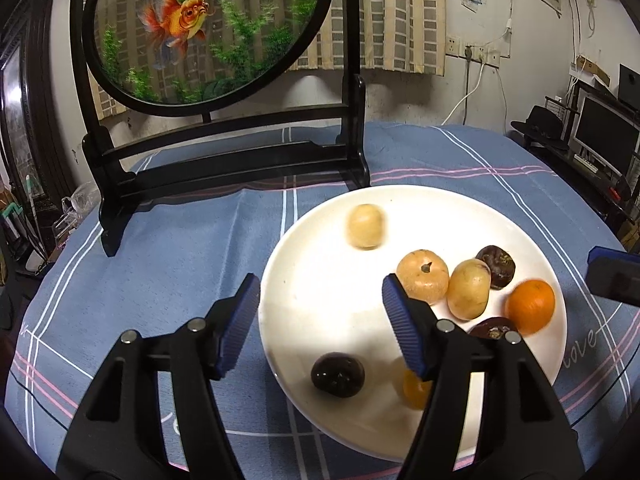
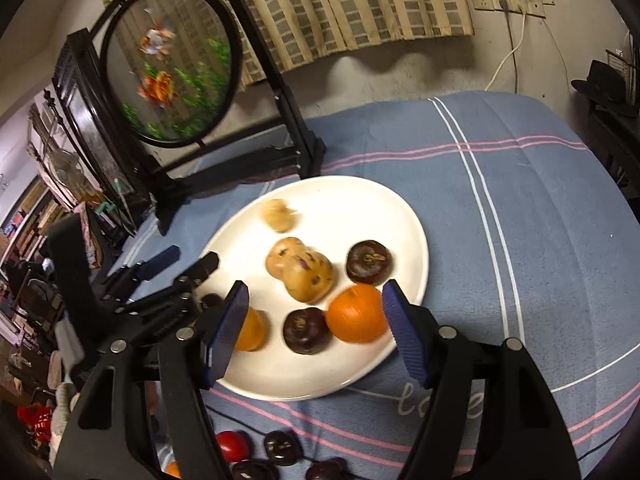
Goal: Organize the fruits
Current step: 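Grasp a small orange from the pile with the left tool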
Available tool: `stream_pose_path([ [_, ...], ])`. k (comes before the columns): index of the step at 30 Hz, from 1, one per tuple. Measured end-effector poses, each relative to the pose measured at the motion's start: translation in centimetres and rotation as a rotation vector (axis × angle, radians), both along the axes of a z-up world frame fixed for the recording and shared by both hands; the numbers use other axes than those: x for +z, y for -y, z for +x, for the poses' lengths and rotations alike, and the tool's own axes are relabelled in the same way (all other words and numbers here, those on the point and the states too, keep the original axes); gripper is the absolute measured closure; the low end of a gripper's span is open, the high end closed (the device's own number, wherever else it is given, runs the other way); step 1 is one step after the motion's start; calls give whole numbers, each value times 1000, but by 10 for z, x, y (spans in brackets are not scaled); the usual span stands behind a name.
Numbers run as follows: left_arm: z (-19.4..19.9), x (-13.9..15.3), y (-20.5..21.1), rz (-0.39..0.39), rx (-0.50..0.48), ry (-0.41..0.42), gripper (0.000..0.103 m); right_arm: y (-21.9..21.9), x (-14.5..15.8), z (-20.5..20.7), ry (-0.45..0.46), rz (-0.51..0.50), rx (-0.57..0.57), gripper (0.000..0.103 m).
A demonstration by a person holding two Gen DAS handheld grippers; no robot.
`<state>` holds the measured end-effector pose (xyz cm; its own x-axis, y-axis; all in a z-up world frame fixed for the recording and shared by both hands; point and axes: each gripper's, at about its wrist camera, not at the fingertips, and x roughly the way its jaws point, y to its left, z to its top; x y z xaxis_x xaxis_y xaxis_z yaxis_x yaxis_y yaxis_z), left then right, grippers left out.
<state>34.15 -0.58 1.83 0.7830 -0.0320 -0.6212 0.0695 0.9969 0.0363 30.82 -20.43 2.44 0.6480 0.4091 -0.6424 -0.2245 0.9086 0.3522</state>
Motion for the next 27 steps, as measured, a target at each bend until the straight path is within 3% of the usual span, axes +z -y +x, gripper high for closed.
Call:
stream_pose_path([
  [7,-10,10,0,-16,6,12,38,-1,14,-16,26,32,13,33],
  [19,-79,20,-7,3,16,26,37,-7,33,-76,73,62,37,33],
  [27,-133,15,-13,0,21,25,37,17,-1,-129,29,128,5,32],
])
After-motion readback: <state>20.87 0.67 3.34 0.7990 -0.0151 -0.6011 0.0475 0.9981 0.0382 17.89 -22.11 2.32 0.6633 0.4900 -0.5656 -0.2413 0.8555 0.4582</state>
